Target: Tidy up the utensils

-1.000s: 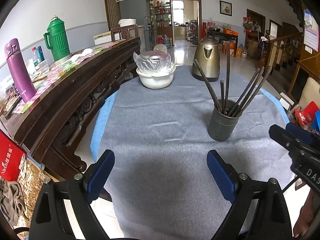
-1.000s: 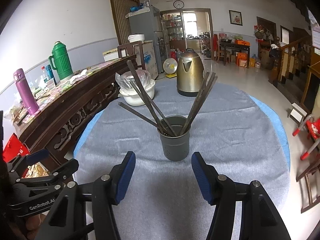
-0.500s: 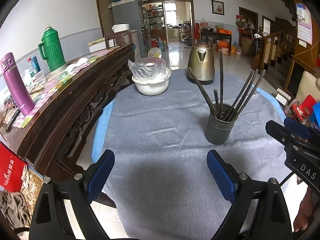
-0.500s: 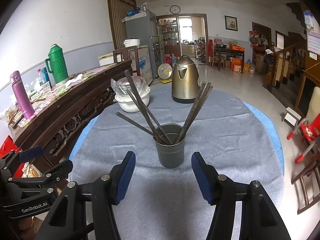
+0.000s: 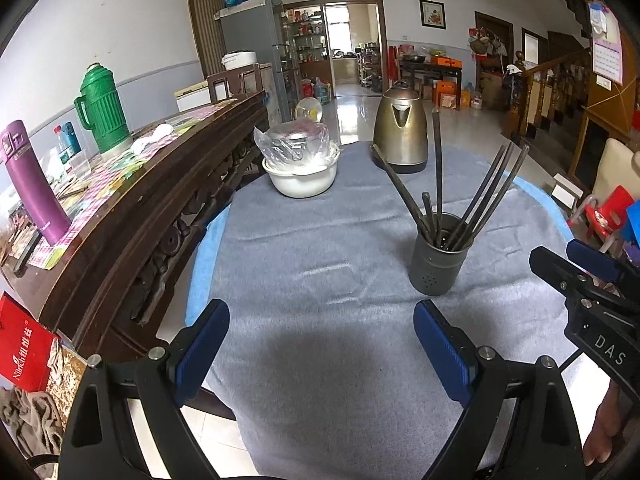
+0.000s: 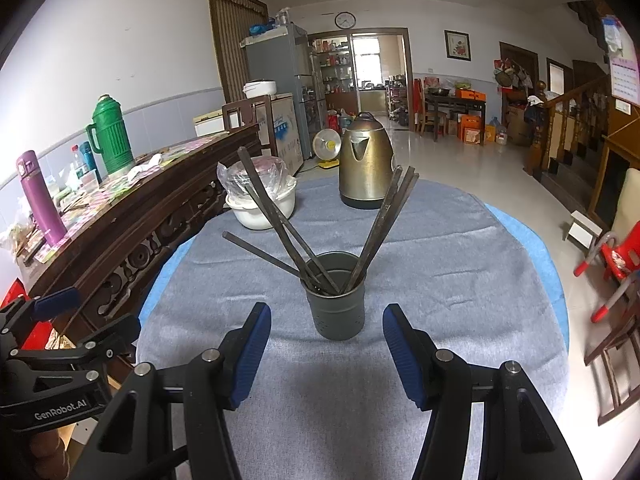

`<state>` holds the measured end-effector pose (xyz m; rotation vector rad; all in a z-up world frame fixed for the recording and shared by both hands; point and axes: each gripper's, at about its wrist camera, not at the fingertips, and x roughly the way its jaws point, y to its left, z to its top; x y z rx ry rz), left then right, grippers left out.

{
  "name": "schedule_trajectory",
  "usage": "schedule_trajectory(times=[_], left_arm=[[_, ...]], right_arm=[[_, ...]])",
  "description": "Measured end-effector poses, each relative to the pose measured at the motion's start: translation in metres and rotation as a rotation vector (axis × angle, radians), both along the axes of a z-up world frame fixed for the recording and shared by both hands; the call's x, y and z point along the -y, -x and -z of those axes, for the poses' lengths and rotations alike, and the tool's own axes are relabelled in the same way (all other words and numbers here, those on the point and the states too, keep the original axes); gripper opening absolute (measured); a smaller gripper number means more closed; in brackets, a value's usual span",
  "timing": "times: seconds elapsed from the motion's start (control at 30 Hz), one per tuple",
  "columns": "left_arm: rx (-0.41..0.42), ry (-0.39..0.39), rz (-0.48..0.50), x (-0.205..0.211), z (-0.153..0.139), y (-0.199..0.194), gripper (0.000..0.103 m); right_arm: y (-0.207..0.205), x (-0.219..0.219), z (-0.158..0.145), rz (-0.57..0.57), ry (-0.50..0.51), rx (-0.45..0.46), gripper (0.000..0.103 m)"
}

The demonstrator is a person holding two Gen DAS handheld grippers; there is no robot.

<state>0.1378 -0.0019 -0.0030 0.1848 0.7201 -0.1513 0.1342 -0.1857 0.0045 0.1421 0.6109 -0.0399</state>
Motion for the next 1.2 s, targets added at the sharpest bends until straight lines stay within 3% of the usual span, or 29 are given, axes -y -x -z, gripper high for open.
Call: schedule_trajectory(times=[1.2], left_arm=[[0.068, 0.011, -0.017, 0.002, -0.03, 0.024, 0.093]], right_arm=[[0.023, -0.006, -0.02, -0.041, 0.014, 0.061, 0.063]])
